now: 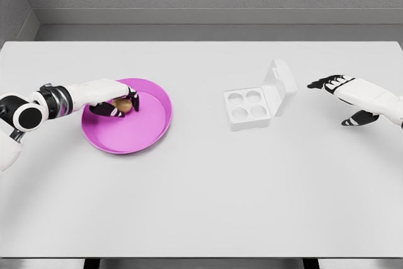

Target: Pack egg into the box and close the box lid

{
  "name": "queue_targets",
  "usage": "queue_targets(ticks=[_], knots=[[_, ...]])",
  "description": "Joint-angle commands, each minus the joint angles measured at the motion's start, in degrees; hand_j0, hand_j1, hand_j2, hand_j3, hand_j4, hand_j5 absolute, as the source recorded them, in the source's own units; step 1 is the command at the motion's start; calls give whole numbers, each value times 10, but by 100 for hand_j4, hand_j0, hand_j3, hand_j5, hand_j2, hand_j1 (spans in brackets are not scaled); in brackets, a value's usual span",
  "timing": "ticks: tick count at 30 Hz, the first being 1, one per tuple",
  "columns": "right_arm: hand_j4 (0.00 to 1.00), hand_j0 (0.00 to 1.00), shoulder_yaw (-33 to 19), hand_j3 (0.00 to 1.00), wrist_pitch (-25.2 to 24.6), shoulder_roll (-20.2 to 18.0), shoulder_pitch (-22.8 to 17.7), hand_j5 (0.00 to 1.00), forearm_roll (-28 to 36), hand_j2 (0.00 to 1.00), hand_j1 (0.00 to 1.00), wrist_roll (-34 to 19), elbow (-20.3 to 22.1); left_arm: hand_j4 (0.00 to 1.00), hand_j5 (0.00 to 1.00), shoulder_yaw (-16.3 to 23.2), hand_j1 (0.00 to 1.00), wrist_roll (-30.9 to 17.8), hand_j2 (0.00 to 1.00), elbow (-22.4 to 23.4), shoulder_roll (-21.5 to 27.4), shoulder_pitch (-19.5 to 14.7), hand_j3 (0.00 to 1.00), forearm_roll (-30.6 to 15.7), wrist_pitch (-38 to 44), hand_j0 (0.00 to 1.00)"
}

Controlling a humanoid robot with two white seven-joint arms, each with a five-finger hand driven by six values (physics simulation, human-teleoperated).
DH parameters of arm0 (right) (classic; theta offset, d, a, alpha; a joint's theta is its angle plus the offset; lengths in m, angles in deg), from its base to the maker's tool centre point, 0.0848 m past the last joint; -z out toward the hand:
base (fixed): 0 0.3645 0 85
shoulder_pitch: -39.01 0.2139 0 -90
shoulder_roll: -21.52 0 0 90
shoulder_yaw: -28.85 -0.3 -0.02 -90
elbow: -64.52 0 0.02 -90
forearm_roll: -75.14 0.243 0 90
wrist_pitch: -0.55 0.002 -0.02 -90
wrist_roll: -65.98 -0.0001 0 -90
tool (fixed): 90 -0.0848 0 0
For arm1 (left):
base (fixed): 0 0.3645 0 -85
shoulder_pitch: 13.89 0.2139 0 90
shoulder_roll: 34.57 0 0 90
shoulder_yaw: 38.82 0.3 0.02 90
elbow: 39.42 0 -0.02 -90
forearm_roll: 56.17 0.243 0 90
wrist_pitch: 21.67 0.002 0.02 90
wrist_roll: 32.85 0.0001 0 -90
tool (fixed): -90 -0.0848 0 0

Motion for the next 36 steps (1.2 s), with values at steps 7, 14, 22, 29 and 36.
queue_targets(ticks=[7,14,22,29,36], knots=[[100,100,0,100,-2,-1,0,100,4,100,100,0,0,28,28,-4,28,0,28,-5,-1,-4,28,-4,1,28],[100,100,0,100,-2,-2,0,100,4,100,100,0,0,28,28,-6,28,0,28,-40,-1,-4,28,-9,0,28],[100,100,0,100,0,-2,0,100,4,100,100,0,0,27,27,-10,27,0,27,-66,-1,-7,27,-11,0,27],[100,100,0,100,0,-2,0,100,4,100,100,0,0,27,27,-14,27,0,27,-89,-4,-7,27,-10,0,27],[100,100,0,100,-2,-2,0,100,4,100,100,0,0,27,27,-14,27,0,27,-110,-17,-11,27,-10,0,27]])
